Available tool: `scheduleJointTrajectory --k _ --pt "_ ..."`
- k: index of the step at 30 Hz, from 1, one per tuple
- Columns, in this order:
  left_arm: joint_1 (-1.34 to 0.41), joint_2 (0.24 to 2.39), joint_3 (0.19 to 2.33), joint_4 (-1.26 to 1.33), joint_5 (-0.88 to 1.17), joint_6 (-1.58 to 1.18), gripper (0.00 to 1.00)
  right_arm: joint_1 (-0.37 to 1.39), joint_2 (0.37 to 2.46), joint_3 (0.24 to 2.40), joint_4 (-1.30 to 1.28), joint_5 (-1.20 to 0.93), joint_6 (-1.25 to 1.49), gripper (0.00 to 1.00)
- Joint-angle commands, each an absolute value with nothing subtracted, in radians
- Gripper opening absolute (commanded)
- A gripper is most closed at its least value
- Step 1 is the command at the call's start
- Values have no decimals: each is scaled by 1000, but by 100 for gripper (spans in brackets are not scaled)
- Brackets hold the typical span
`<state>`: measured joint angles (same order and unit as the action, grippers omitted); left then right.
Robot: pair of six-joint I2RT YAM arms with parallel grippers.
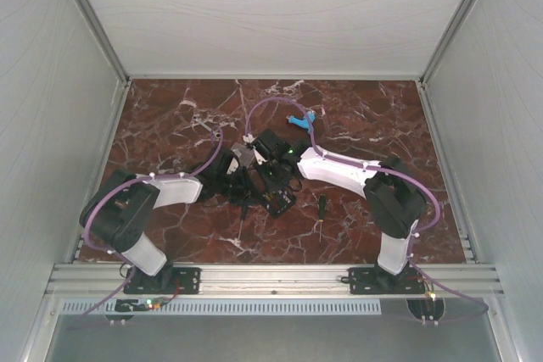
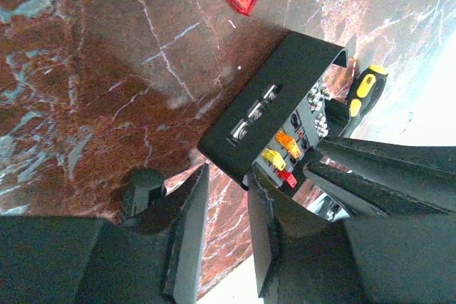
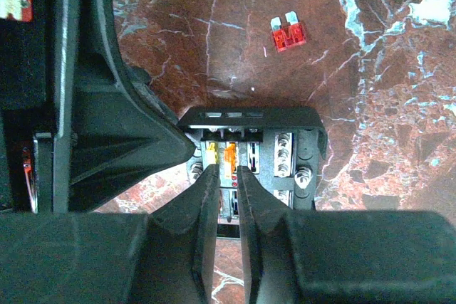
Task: Snap on the fuse box
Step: Install the fuse at the fuse box base.
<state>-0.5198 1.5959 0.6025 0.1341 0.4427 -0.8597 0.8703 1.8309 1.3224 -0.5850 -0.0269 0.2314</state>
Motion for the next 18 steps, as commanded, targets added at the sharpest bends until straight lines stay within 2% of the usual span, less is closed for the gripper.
scheduleJointTrajectory --k 1,18 --pt "-522 1583 607 155 447 -848 28 871 1830 1339 -609 -38 256 13" --pt "-522 1592 610 160 451 -846 28 871 1884 1348 -639 -56 256 7"
